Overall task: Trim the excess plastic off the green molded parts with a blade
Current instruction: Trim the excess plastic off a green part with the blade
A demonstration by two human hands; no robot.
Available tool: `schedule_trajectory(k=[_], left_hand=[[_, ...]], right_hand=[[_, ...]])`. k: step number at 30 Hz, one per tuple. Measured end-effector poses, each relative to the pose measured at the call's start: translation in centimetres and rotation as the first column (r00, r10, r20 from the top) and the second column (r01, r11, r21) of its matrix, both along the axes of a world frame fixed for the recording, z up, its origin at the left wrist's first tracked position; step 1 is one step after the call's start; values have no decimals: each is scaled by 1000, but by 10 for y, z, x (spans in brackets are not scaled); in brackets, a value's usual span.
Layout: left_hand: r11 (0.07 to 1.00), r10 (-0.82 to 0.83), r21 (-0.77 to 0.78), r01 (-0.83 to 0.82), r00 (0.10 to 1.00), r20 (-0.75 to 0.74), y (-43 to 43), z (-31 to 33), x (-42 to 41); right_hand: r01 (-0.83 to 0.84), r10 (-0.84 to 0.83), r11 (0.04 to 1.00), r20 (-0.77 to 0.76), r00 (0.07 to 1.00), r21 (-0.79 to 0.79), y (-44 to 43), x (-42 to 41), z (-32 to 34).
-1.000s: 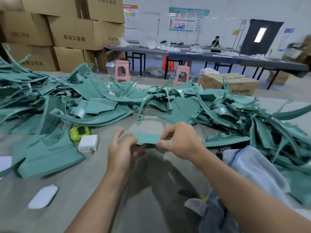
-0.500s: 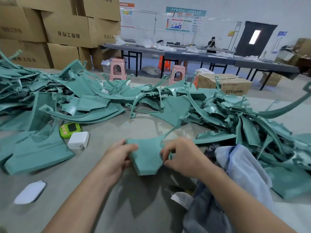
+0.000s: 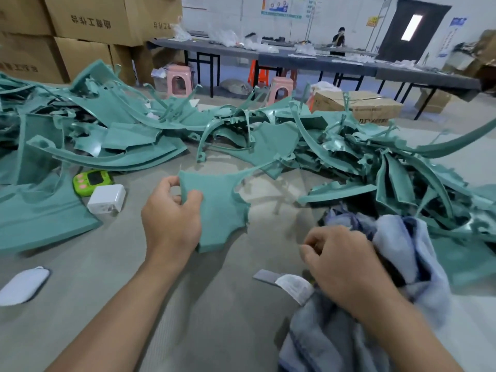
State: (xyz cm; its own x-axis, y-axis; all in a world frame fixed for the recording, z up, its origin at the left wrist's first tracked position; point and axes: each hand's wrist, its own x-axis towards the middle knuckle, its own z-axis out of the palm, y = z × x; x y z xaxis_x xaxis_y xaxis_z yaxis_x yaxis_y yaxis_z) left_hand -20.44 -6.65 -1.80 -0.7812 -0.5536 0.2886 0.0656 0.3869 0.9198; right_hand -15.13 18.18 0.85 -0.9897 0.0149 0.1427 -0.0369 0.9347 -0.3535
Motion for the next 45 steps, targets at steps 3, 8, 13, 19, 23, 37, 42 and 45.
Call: schedule_trajectory(k=[3, 8, 13, 19, 23, 37, 42, 45], left_hand=[[999, -35, 13, 37, 994, -100, 5, 2, 2], [996, -77, 33, 83, 985, -154, 10, 3, 2], [996, -45, 76, 46, 999, -7, -2, -5, -11], [910, -281, 362, 202, 943, 180, 0, -14, -14], [888, -365, 361, 286, 915, 172, 10, -12, -11], [885, -275, 404, 232, 960, 52, 9, -7, -8], [965, -166, 202, 169, 986, -32, 6, -2, 2], [995, -51, -95, 38, 989, -140, -6, 2, 13]], right_hand=[[-40, 17, 994, 211, 977, 105, 16, 7, 6], [-163, 100, 977, 385, 918, 134, 20, 12, 16], [-162, 97, 978, 406, 908, 128, 12, 14, 10], [-171, 137, 985, 448, 884, 37, 12, 9, 8], [-182, 159, 983, 411, 898, 18, 11, 8, 6], [-187, 183, 982, 381, 906, -28, 12, 12, 5], [-193, 206, 979, 364, 908, -71, 15, 11, 3], [-189, 225, 971, 302, 926, -146, 20, 8, 2]])
